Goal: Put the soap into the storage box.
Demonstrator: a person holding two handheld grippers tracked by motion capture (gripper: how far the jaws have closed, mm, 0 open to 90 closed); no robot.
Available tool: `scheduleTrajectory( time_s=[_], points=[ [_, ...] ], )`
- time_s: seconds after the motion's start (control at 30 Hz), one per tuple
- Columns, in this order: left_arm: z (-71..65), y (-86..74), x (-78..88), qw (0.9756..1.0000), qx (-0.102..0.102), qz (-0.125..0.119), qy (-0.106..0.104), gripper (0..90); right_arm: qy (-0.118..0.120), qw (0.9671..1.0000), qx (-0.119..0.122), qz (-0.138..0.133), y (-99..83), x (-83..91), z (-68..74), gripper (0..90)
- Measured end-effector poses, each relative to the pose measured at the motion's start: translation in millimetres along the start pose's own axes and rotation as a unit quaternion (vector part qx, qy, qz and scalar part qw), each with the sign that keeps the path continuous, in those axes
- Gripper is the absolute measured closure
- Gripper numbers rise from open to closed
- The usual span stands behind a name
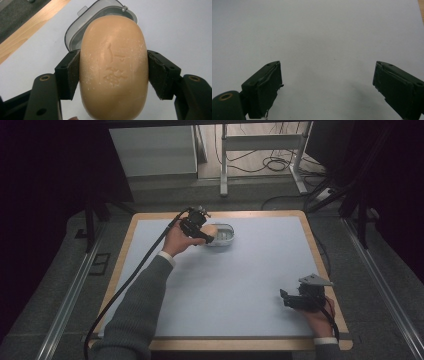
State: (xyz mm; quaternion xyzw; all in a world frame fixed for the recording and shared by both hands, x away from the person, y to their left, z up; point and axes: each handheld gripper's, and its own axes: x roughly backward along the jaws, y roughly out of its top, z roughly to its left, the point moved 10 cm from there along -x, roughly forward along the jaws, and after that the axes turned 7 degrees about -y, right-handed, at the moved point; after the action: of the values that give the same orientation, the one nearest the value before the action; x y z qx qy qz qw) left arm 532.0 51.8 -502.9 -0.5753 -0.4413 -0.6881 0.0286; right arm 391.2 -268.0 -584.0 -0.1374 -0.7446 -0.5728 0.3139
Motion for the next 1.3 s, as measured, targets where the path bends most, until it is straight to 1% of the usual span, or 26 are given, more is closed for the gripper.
scheduleTrajectory(
  time_s=[0.07,0.23,0.37,0.43,0.47,0.5,0.53,0.67,0.73,0.8,0.87,0.93,0.97,1.03,1.07,1.13,1.2,1.3],
  points=[
    [-0.9,3.4,-2.3,1.0,0.0,-0.002,-0.003,32.7,0.001,1.0,-0.001,-0.001,0.4,0.4,0.0,8.5],
    [-3.4,10.2,-8.5,1.0,-0.005,0.002,-0.008,32.7,0.002,1.0,-0.002,-0.002,0.5,0.8,-1.0,8.5],
    [-4.7,14.7,-12.4,0.9999,-0.008,-0.002,-0.012,32.7,0.002,1.0,-0.001,-0.002,0.4,1.3,-1.0,8.5],
    [-4.0,15.0,-14.8,0.9999,-0.014,0.006,-0.008,32.7,0.001,1.0,-0.002,-0.002,0.5,1.2,-1.5,8.5],
    [-3.2,15.7,-16.2,0.9998,-0.018,0.007,-0.006,32.7,0.001,1.0,-0.002,-0.002,0.3,0.9,-1.9,8.5],
    [-3.2,16.5,-17.2,0.9998,-0.017,0.006,-0.008,32.7,-0.001,1.0,-0.004,-0.001,-0.1,0.6,-2.5,8.5],
    [-2.7,17.7,-18.8,0.9997,-0.019,0.007,-0.011,32.7,-0.002,1.0,-0.003,-0.001,-0.3,0.5,-2.8,8.5],
    [-0.5,20.6,-24.6,0.9998,-0.017,0.008,-0.012,32.7,-0.002,1.0,-0.003,-0.002,0.2,1.1,-2.9,8.5],
    [3.0,23.0,-30.5,0.9997,-0.015,0.006,-0.016,32.7,-0.002,1.0,-0.002,-0.001,-0.2,0.9,-2.9,8.5],
    [5.4,23.1,-34.5,0.9997,-0.017,0.014,-0.012,32.7,-0.002,1.0,-0.003,0.0,-1.0,0.3,-2.8,8.5],
    [7.3,24.3,-39.1,0.9995,-0.022,0.016,-0.016,32.7,-0.003,1.0,-0.003,0.002,-1.8,-0.3,-3.2,8.5],
    [7.4,25.1,-41.4,0.9995,-0.02,0.015,-0.017,32.7,-0.003,1.0,-0.004,0.004,-2.3,-0.5,-3.8,8.5],
    [8.5,25.8,-44.1,0.9994,-0.026,0.017,-0.017,32.7,-0.004,1.0,-0.005,0.003,-2.1,-0.7,-4.2,8.5],
    [9.9,27.3,-46.8,0.9993,-0.03,0.013,-0.018,32.7,-0.006,1.0,-0.005,0.002,-1.7,-0.4,-5.1,8.5],
    [10.4,27.9,-48.0,0.9994,-0.027,0.011,-0.021,32.7,-0.006,1.0,-0.004,0.002,-1.5,0.5,-4.9,8.5],
    [13.0,27.7,-51.0,0.9992,-0.025,0.014,-0.027,32.7,-0.004,1.0,-0.004,0.0,-0.4,1.2,-3.8,8.5],
    [16.5,27.3,-56.0,0.9991,-0.027,0.024,-0.023,32.7,-0.003,1.0,-0.002,-0.001,0.7,1.7,-1.9,8.5],
    [18.3,27.3,-60.3,0.999,-0.022,0.025,-0.028,32.7,-0.005,1.0,0.0,-0.001,1.0,1.4,-2.0,8.5]
  ],
)
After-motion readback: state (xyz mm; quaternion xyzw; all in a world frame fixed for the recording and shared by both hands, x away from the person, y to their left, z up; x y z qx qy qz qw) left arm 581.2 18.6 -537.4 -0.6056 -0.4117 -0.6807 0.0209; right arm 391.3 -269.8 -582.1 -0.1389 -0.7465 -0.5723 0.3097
